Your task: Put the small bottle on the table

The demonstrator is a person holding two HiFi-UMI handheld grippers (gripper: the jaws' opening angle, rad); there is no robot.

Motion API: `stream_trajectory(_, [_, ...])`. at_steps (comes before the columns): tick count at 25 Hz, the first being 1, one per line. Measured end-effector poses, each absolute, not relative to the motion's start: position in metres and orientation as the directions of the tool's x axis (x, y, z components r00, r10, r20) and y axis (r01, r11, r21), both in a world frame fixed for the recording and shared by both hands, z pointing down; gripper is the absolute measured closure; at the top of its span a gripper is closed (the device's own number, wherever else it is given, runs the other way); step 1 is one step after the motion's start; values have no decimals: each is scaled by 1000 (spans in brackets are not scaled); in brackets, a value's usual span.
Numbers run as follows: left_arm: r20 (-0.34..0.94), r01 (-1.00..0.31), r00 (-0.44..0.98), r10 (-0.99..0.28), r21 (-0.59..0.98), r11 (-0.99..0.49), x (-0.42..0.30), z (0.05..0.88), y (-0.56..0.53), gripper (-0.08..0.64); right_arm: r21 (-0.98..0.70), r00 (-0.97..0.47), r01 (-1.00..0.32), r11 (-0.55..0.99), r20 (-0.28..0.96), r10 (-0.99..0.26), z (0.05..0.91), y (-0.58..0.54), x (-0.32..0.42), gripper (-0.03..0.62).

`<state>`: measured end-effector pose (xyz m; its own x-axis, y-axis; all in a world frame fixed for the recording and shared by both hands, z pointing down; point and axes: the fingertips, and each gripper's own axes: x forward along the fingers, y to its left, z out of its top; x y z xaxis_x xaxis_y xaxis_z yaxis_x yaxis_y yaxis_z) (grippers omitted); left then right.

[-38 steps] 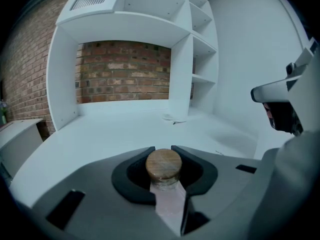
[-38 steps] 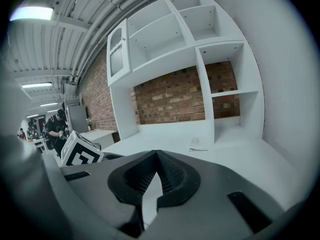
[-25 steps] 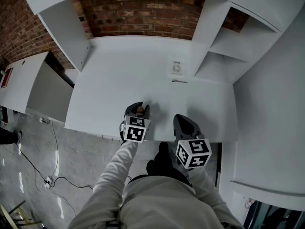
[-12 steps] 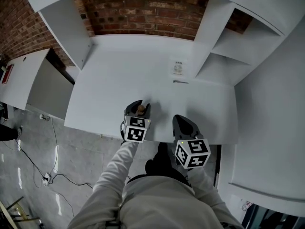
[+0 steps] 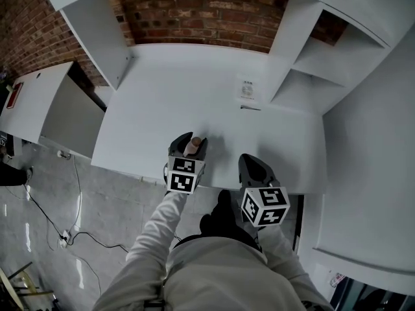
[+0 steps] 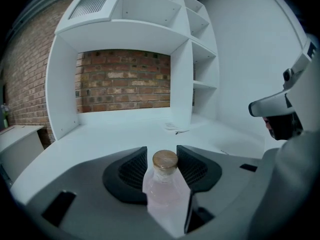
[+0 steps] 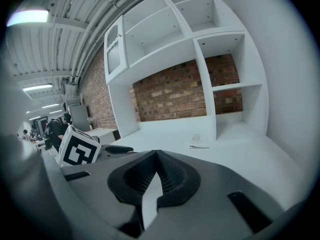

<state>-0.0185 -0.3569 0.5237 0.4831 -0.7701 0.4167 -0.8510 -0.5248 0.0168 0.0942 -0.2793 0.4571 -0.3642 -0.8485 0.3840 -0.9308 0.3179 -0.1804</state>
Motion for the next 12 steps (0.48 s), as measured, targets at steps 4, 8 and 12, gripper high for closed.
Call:
stream_trajectory(4, [398,-851,490,-776,26,-525,-25,516,-350,377,-177,-371,-928,327,379,-848,455,-274,88,565])
stream_trajectory(8, [375,-860,487,-789,50,-507,-36,504,-341,377,-178,-379,-925,335,373,-847,453,-270,83,565])
stream_trajectory(12, [356,-876,473,-806,90,-474,-52,497,-327,381,-178,-393,-920,351,371,-841,454,-264,74,565])
